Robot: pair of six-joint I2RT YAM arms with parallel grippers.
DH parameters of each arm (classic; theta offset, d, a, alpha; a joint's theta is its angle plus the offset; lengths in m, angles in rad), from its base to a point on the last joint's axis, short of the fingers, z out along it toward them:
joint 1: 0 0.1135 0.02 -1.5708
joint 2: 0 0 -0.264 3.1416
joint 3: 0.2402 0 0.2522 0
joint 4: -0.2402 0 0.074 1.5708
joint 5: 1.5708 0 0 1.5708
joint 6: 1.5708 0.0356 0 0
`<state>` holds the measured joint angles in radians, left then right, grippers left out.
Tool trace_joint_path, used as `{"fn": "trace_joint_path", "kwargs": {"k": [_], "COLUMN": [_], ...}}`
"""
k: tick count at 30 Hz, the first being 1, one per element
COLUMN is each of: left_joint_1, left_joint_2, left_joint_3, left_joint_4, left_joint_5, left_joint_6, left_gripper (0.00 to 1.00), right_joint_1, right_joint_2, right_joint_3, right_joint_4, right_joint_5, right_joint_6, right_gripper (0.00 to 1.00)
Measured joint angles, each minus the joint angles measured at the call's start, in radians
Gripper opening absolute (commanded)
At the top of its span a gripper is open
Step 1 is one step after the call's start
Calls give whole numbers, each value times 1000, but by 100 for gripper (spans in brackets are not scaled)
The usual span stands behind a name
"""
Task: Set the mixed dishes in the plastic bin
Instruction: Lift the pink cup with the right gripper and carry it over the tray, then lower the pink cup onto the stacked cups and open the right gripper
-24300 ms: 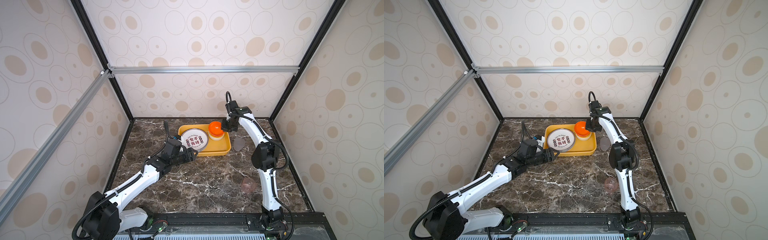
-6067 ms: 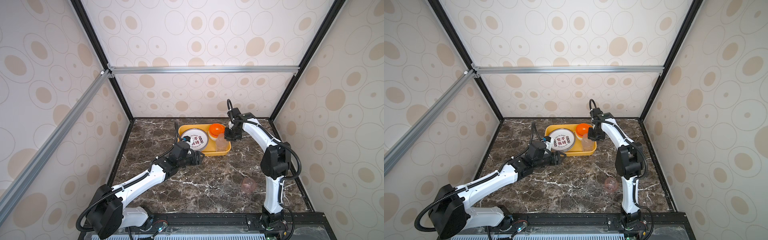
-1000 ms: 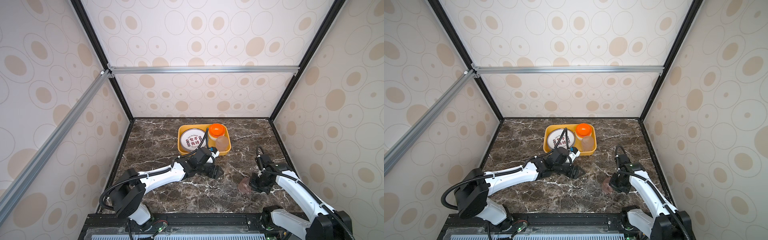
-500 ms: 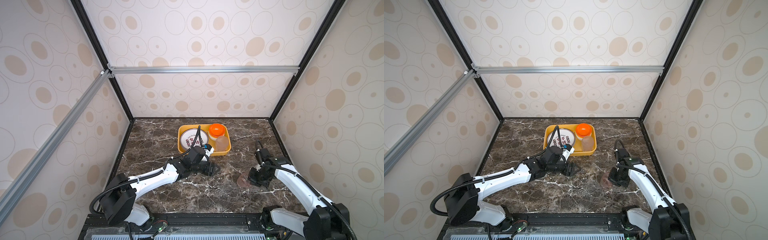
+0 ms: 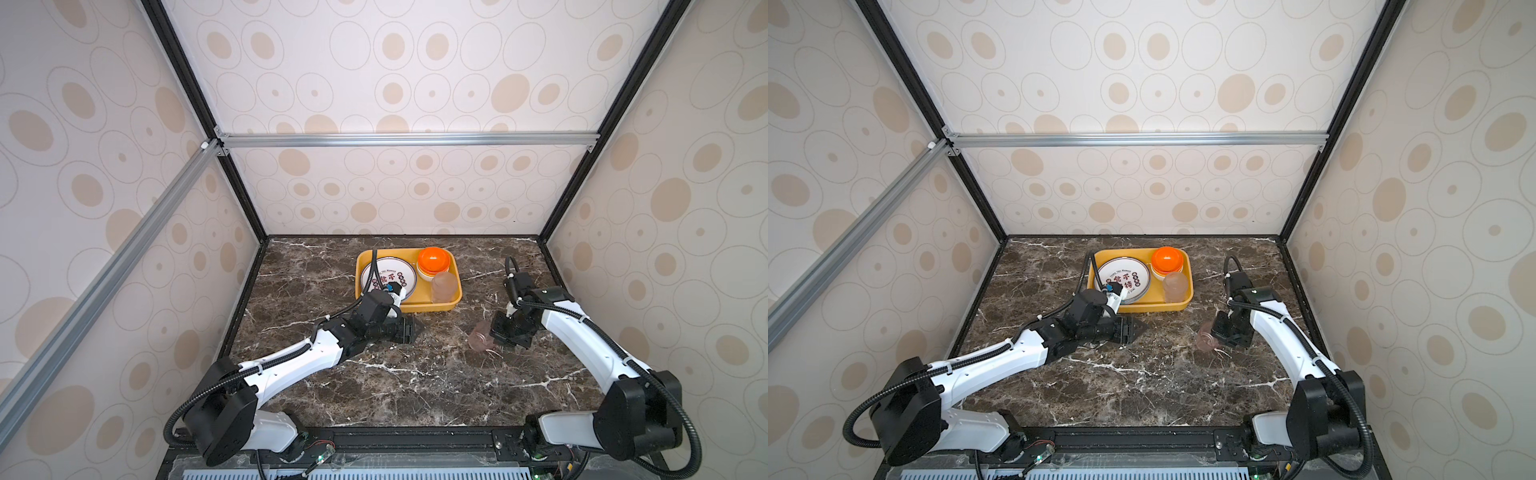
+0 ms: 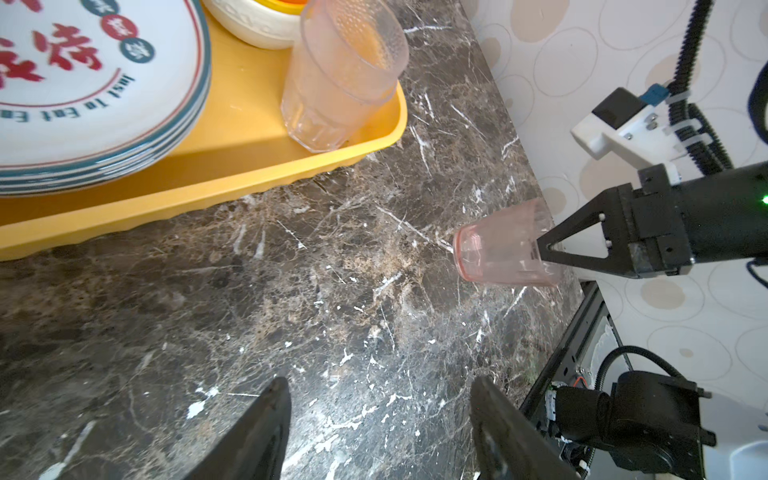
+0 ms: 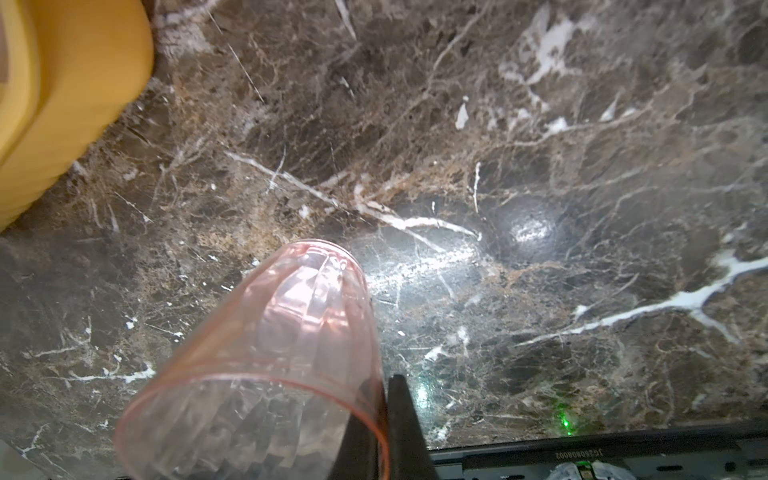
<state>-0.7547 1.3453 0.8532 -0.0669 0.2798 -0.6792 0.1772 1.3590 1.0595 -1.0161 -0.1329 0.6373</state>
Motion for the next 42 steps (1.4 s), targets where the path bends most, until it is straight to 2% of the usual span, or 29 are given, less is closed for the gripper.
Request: {"fn": "trace_joint_path", "kwargs": {"k": [17, 33, 42], "left_joint_1": [144, 177, 181], "left_joint_2": [-103, -124, -124], "left_joint_3": [-91, -133, -133], "left_joint_4": [0, 33, 37], "left_joint_5": [-20, 11, 14], "left_joint_6": [-99, -145, -147], "left_gripper": [69, 70, 70], "right_joint_1": [22, 65, 91], "right_joint_2": [254, 491, 603], "right_joint_3": [414, 785, 925], "right_joint_4": [-43, -108, -137], "right_joint_5": [23, 18, 11], "right_joint_6": [-79, -95, -97], "right_gripper": [4, 3, 3]}}
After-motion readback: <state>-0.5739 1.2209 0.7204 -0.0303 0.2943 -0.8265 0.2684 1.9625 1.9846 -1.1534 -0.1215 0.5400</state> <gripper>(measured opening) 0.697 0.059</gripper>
